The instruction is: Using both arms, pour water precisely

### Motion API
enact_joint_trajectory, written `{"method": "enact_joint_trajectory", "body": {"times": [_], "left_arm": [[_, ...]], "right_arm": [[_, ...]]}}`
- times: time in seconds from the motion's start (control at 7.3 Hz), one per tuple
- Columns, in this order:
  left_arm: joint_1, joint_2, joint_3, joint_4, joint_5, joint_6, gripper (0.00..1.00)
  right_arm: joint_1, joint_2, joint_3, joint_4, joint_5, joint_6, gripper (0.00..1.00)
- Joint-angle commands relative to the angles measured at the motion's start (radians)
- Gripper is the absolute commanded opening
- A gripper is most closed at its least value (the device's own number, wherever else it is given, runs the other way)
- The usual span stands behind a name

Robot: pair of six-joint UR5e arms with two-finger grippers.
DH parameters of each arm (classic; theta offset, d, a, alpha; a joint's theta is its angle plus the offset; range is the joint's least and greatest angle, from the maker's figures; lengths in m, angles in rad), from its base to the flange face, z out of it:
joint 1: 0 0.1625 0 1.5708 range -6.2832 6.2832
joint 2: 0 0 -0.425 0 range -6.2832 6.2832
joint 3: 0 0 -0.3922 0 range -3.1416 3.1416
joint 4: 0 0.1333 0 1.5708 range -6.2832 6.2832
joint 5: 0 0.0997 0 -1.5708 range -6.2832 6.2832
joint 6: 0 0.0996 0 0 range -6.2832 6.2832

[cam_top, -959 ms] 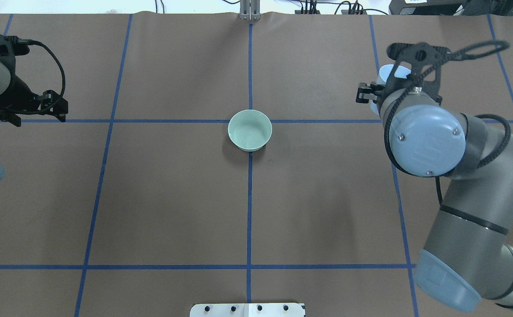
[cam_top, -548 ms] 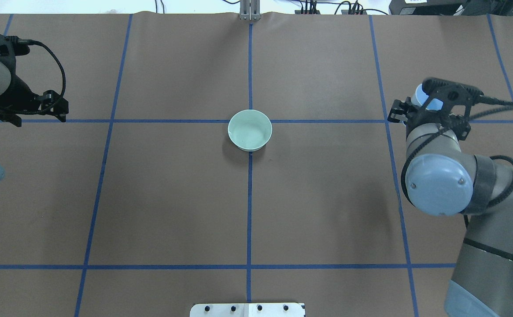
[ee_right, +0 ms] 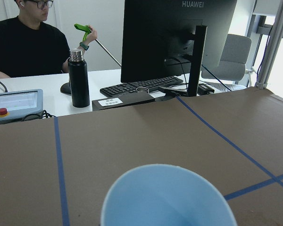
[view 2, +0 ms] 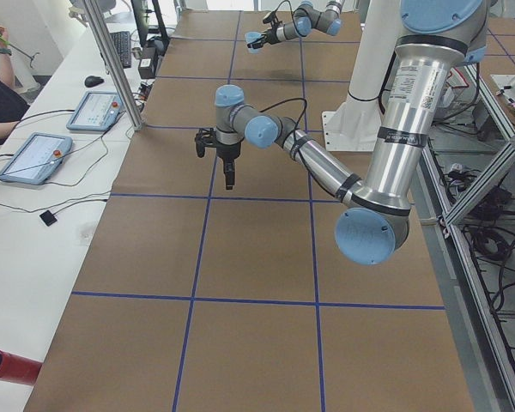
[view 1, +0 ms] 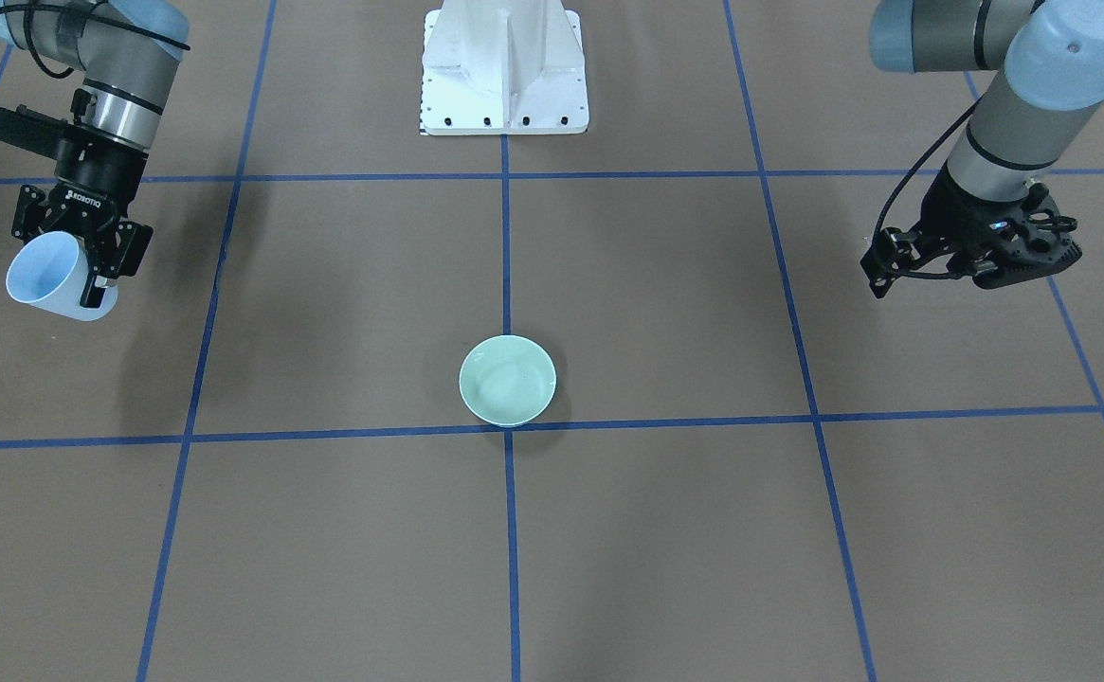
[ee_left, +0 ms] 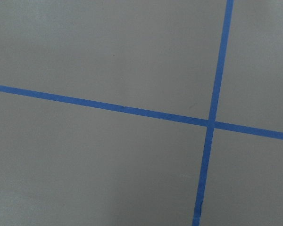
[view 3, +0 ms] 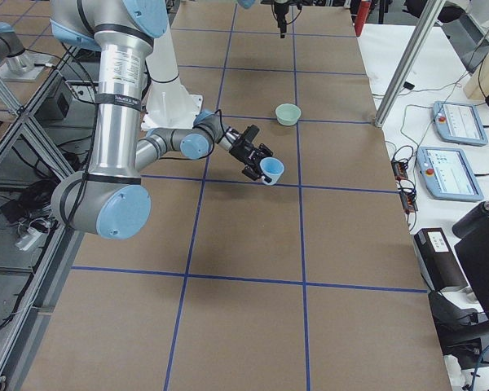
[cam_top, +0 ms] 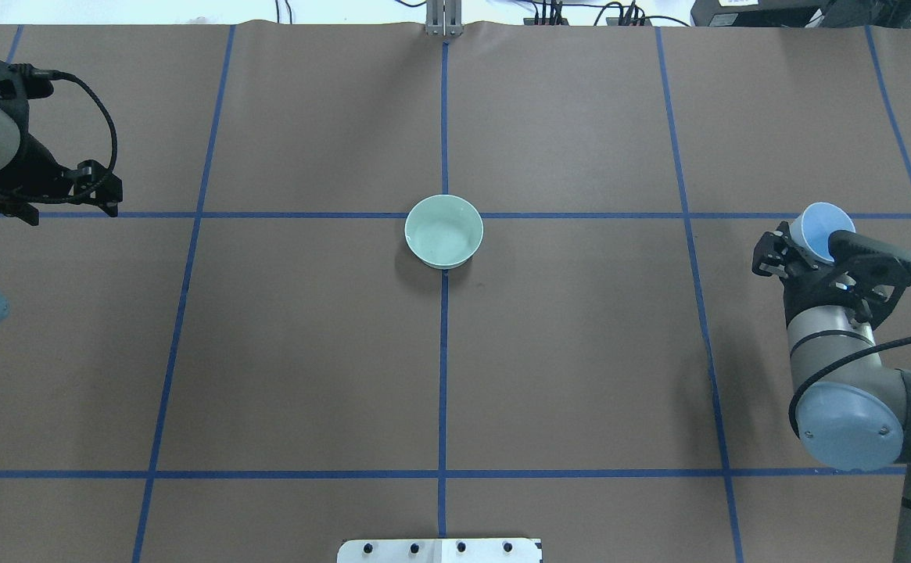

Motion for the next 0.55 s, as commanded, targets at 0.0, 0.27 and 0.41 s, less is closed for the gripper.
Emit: {"method": "enact_joint_trajectory", "body": {"times": [0.0, 0.27, 0.41], "left_arm": [[0.001, -0.003, -0.004, -0.001, 0.001, -0.018, 1.00], [0.001, -0.005, -0.006, 0.001, 0.001, -0.020, 1.00], [0.001, -0.005, -0.006, 0.001, 0.001, -0.020, 1.00]], "right_arm": [[-0.014, -0.060, -0.116, 0.183, -0.059, -0.017, 0.00], [-0.060, -0.063, -0.166, 0.184, -0.147, -0.017, 0.00], [-0.082, -0.063, -0.196, 0.184, -0.179, -0.016, 0.00]]}}
